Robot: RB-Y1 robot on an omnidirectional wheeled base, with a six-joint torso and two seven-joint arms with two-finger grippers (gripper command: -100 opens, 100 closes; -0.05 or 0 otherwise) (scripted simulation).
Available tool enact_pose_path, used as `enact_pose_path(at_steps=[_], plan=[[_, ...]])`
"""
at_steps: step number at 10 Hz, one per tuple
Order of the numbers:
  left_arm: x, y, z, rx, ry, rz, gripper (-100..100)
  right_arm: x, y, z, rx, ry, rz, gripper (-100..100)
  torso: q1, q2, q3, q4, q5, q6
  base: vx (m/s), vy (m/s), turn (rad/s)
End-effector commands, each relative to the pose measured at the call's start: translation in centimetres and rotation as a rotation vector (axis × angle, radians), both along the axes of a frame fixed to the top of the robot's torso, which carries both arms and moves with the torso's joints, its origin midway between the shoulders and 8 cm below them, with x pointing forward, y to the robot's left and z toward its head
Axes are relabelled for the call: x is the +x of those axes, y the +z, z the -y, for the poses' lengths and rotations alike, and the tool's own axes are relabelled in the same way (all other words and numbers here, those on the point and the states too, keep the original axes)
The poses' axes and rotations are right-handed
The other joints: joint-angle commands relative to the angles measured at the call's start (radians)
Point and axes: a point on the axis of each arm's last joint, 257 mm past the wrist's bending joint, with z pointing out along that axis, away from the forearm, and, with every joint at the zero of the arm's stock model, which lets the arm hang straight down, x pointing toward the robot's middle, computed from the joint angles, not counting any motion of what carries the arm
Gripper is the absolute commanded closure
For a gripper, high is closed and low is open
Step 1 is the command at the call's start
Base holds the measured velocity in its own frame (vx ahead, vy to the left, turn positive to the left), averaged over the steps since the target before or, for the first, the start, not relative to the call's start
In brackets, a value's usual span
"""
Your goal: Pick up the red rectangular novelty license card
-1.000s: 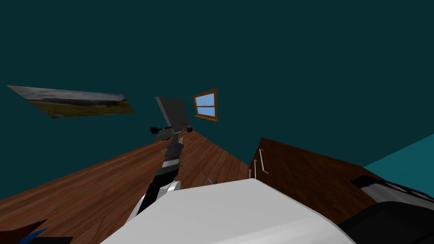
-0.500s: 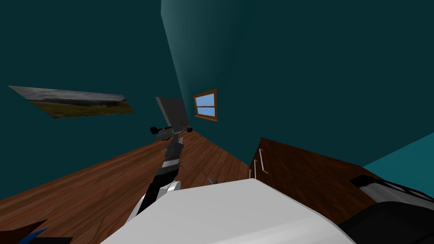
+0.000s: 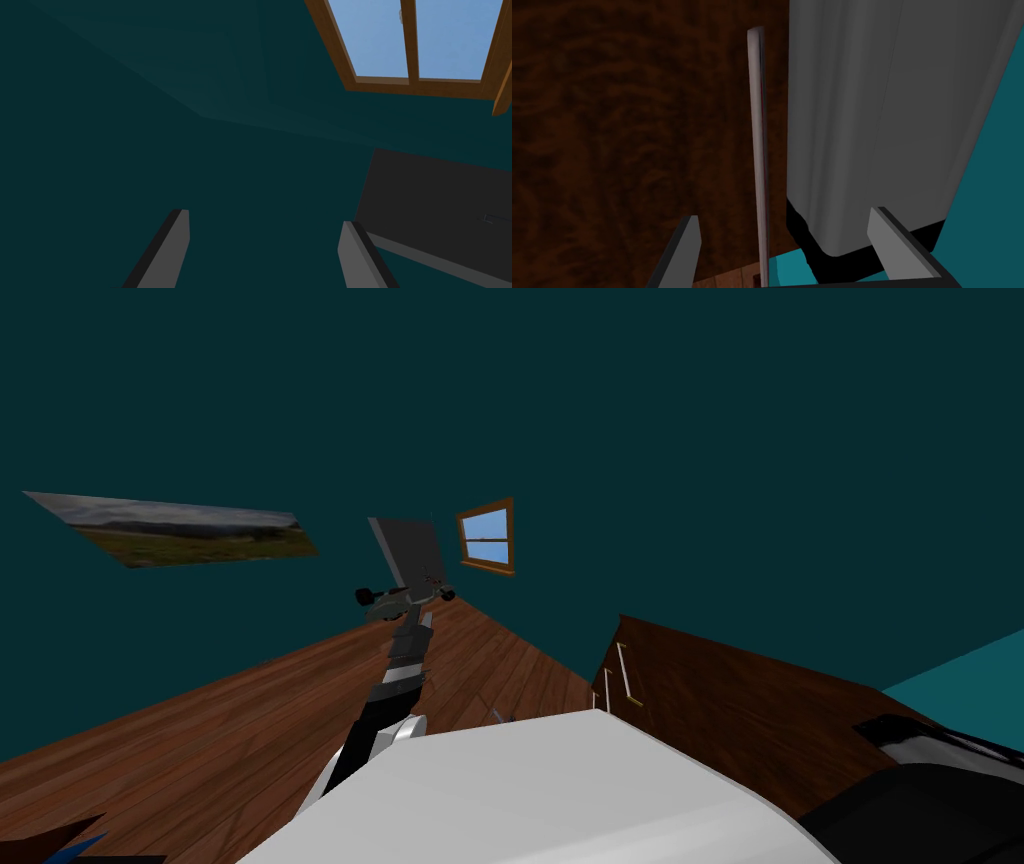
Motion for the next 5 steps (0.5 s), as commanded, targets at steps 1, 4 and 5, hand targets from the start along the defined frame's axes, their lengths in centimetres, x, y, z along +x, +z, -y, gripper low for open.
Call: enact_pose_path(at_steps=[1,4,5], plan=[[0.0,0.0,0.0,0.0,0.0,0.0,0,-0.14,-1.0,-0.15,-0.007,-0.032,0.01,-100,0.0,0.0,0.0,0.0,0.0,0.0,-0.124,0.009,0.237],[0.01,0.01,0.01,0.0,0.0,0.0,0,-0.13,-1.41,-0.21,-0.007,-0.044,0.014,-100,-0.001,0.012,0.007,0.003,0.0,0.0,-0.131,0.001,0.09],[0.0,0.0,0.0,0.0,0.0,0.0,0,-0.16,-1.48,-0.17,-0.009,-0.045,0.015,100,-0.001,0.008,0.005,0.002,0.0,0.001,-0.012,0.0,-0.009]])
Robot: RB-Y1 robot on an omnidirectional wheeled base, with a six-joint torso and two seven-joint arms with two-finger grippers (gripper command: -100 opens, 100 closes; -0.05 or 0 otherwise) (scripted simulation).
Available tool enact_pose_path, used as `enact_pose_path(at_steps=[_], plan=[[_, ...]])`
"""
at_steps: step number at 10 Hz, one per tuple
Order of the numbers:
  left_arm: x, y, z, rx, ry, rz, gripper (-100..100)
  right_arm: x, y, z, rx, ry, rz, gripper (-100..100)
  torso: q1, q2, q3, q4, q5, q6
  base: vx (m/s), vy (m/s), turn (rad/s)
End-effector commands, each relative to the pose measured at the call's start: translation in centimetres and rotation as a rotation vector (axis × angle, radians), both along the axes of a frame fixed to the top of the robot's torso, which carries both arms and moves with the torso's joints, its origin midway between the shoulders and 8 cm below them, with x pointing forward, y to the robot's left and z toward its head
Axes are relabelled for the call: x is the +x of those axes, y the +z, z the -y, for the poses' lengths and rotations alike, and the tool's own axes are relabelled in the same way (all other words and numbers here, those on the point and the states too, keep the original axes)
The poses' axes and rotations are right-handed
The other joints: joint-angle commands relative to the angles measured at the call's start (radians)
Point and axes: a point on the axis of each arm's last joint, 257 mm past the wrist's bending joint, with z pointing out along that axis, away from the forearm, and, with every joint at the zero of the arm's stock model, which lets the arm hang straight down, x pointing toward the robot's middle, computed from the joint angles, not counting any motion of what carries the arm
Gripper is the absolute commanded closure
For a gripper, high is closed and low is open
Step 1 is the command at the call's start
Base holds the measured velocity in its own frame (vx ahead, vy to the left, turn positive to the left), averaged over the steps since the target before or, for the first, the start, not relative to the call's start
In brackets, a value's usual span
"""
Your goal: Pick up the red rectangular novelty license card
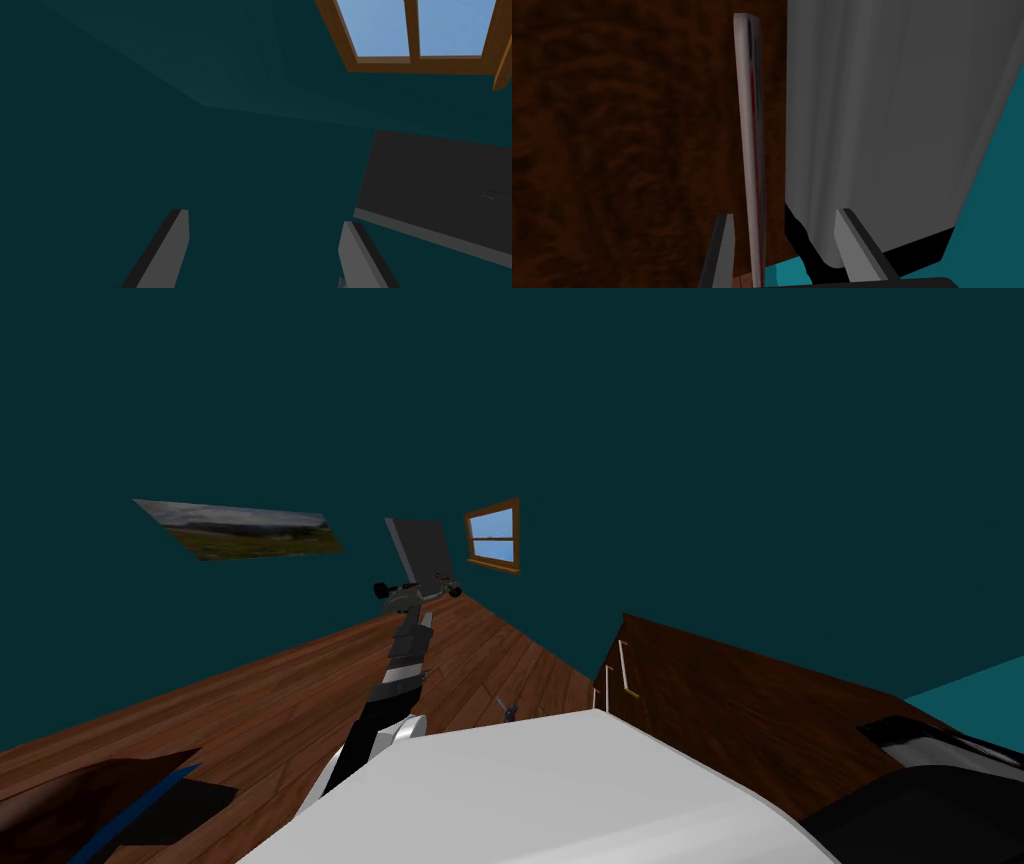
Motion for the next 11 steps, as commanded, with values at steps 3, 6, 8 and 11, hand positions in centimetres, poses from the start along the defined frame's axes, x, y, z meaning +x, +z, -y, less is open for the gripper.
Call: enact_pose_path(at_steps=[3,6,8,11], plan=[[0.0,0.0,0.0,0.0,0.0,0.0,0,0.0,0.0,0.0,0.0,0.001,-0.001,100,-0.001,-0.002,-0.001,0.0,-0.001,0.0,-0.002,0.001,0.002],[0.0,0.0,0.0,0.0,0.0,0.0,0,-0.1,-0.2,-0.1,-0.002,-0.009,0.003,100,-0.001,-0.002,-0.001,0.0,0.0,0.001,-0.004,0.0,0.002],[0.0,0.0,0.0,0.0,0.0,0.0,0,0.1,1.1,0.1,0.006,0.034,-0.011,100,-0.001,-0.006,-0.003,-0.001,0.001,0.004,0.156,-0.007,-0.207],[0.0,0.0,0.0,0.0,0.0,0.0,0,0.0,1.0,0.1,0.007,0.032,-0.011,0,0.0,-0.006,-0.004,-0.002,0.001,0.002,0.065,0.004,-0.009]])
